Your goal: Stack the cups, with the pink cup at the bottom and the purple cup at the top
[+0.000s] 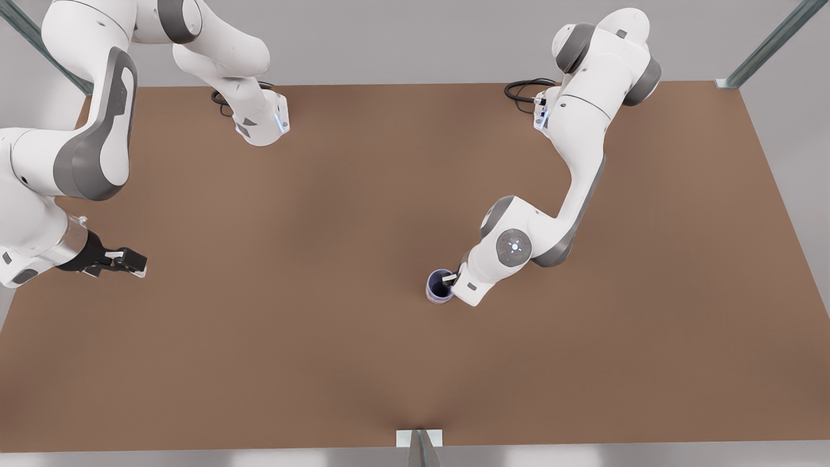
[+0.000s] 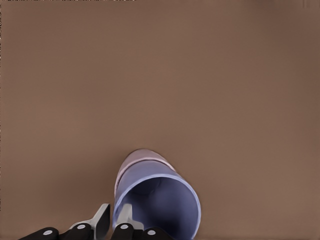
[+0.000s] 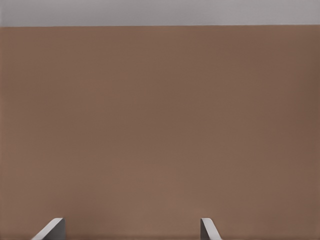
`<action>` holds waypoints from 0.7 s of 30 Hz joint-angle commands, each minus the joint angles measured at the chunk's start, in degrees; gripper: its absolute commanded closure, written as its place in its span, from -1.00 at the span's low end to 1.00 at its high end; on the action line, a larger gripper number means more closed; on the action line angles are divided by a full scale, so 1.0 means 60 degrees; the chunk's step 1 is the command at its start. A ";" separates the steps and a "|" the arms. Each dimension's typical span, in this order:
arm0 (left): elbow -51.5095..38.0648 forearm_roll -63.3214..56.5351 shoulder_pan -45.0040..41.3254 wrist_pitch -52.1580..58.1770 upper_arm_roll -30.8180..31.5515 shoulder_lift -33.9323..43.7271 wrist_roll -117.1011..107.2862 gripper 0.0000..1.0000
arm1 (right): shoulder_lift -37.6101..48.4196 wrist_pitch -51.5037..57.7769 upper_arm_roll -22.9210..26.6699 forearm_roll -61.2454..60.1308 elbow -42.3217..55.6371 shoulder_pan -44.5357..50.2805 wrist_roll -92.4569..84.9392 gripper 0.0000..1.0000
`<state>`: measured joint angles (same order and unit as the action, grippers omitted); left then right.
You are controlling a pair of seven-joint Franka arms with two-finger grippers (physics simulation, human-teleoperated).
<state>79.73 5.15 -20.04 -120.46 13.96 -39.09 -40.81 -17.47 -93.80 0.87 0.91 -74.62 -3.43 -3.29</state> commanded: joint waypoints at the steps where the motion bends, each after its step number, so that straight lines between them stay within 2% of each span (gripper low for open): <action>1: -0.0016 -0.0127 0.0001 0.0022 0.0003 0.0026 -0.0406 0.36 | 0.0012 0.0004 0.0001 -0.0006 0.0015 0.0000 -0.0301 -1.00; 4: -0.0031 -0.0127 0.0001 0.0052 0.0003 0.0026 -0.0406 0.34 | 0.0012 0.0004 0.0001 -0.0006 0.0015 0.0000 -0.0301 -1.00; 5: -0.0031 -0.0141 0.0001 0.0052 0.0003 0.0026 -0.0391 0.20 | 0.0012 0.0004 0.0001 -0.0006 0.0001 0.0000 -0.0301 -1.00; 6: -0.0031 -0.0229 0.0001 0.0052 0.0003 0.0040 -0.0362 -0.16 | 0.0012 0.0004 0.0001 -0.0006 0.0015 0.0000 -0.0301 -1.00; 7: -0.0031 -0.0302 0.0001 0.0052 0.0003 0.0070 -0.0362 -0.74 | 0.0012 0.0004 0.0001 -0.0006 0.0000 0.0000 -0.0301 -1.00; 8: -0.0045 -0.0346 0.0001 0.0066 0.0003 0.0099 -0.0377 -1.00 | 0.0012 0.0004 0.0001 -0.0006 0.0000 0.0000 -0.0301 -1.00; 11: -0.0060 -0.0346 0.0059 0.0798 -0.0099 0.0582 -0.0231 -1.00 | 0.0012 0.0004 0.0001 -0.0006 0.0000 0.0000 -0.0301 -1.00; 14: -0.0075 -0.0229 0.0103 0.3610 -0.2061 0.1783 0.4147 -1.00 | 0.0012 0.0004 0.0001 -0.0006 0.0000 0.0000 -0.0301 -1.00; 17: -0.0075 -0.0229 0.0118 0.4826 -0.3600 0.2911 0.7005 -1.00 | 0.0012 0.0004 0.0001 -0.0006 0.0000 0.0000 -0.0301 -1.00; 19: -0.0089 -0.0346 0.0557 0.5325 -0.3499 0.4024 0.7431 -1.00 | 0.0012 0.0004 0.0001 -0.0006 0.0000 0.0000 -0.0301 -1.00; 21: -0.0089 -0.0726 0.1538 0.5311 -0.2532 0.4581 0.7416 -1.00 | 0.0012 0.0004 0.0001 0.0009 0.0015 0.0000 -0.0301 -1.00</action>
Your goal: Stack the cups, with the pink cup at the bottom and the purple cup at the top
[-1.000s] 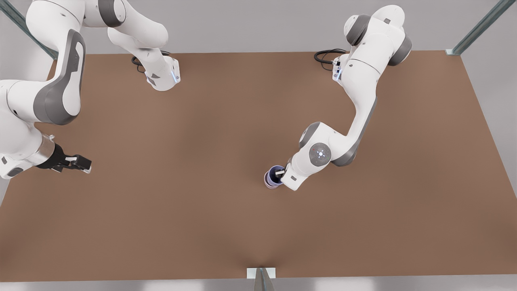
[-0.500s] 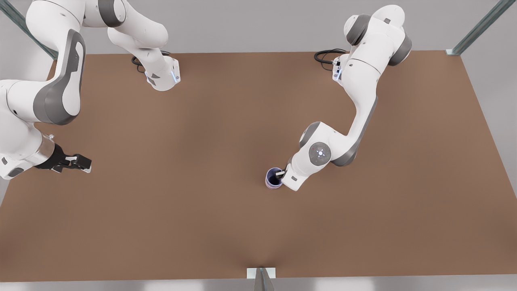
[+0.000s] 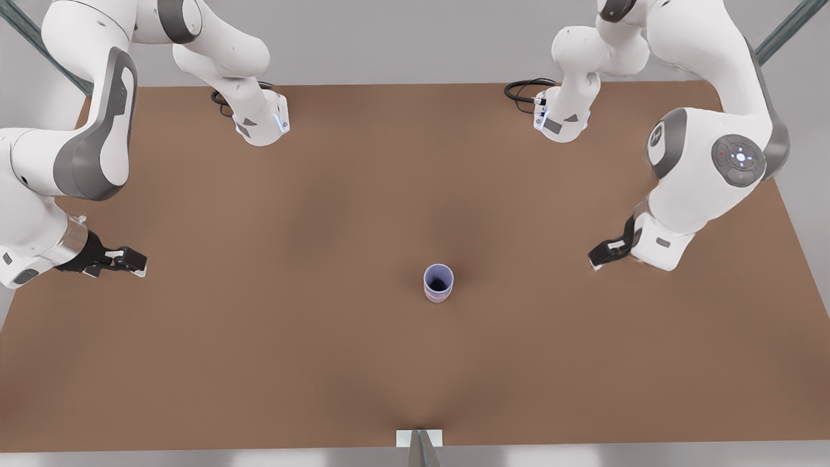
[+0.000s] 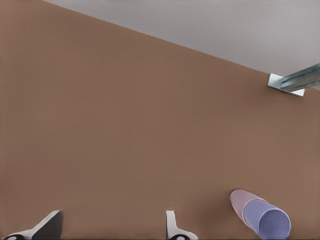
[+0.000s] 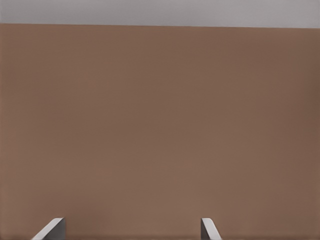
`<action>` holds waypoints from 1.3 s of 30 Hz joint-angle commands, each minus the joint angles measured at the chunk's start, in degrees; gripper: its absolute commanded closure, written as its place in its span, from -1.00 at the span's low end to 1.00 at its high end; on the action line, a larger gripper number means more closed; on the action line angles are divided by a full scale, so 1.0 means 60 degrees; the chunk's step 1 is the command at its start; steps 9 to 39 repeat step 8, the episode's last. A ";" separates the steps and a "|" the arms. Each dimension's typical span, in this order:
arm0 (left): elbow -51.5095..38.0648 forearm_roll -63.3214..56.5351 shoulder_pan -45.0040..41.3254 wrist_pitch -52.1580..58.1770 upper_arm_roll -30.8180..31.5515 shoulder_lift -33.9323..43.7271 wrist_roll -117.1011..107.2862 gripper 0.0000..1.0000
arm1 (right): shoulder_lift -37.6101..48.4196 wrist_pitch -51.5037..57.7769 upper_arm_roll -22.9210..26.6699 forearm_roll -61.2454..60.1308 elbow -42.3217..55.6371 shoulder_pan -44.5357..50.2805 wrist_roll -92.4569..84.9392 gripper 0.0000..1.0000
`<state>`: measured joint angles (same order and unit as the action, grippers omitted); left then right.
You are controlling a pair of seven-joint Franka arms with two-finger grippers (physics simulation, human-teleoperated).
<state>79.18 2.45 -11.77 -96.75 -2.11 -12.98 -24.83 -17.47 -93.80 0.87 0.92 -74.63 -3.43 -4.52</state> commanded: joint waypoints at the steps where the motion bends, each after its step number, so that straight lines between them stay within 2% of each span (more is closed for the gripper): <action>1: -0.0012 -0.0554 0.0467 0.1301 0.0527 0.0303 0.4754 -1.00 | 0.0011 0.0018 0.0001 -0.0008 0.0002 0.0000 -0.0097 -1.00; 6: 0.0002 -0.0920 0.0995 0.1286 0.1304 0.0362 0.4754 -1.00 | 0.0011 0.0018 0.0001 -0.0008 0.0002 0.0000 -0.0097 -1.00; 39: 0.0017 -0.0920 0.0995 0.1301 0.1304 0.0348 0.4739 -1.00 | 0.0011 0.0018 0.0001 -0.0008 0.0002 0.0000 -0.0097 -1.00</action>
